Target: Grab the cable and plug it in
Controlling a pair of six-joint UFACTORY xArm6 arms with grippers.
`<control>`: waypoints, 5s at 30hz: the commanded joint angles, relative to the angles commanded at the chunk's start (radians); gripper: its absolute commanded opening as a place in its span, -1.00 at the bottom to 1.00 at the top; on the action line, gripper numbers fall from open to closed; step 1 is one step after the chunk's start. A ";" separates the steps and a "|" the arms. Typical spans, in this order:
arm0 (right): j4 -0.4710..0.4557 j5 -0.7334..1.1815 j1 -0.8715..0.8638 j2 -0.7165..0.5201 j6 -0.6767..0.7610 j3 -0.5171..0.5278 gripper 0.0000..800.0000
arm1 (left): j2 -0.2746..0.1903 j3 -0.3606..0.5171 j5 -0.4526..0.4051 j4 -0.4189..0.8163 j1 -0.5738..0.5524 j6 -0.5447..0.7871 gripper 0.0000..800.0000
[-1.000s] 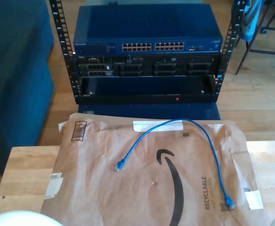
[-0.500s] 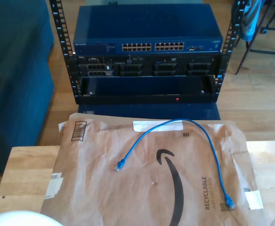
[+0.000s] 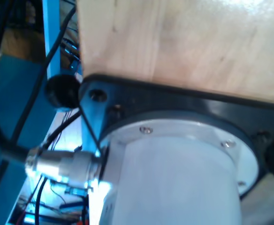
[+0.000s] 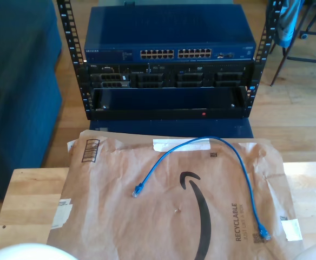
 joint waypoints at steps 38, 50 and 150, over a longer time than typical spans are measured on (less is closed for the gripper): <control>0.015 0.204 1.203 0.287 0.686 -0.686 0.99 | 0.017 -0.377 0.192 -0.181 -0.750 -0.353 1.00; 0.023 0.199 1.550 0.517 0.764 -0.953 0.99 | 0.075 -0.414 0.190 -0.210 -0.770 -0.353 1.00; 0.026 -0.241 2.001 1.143 1.076 -1.022 -0.78 | 0.133 -0.410 0.184 -0.261 -0.907 -0.460 1.00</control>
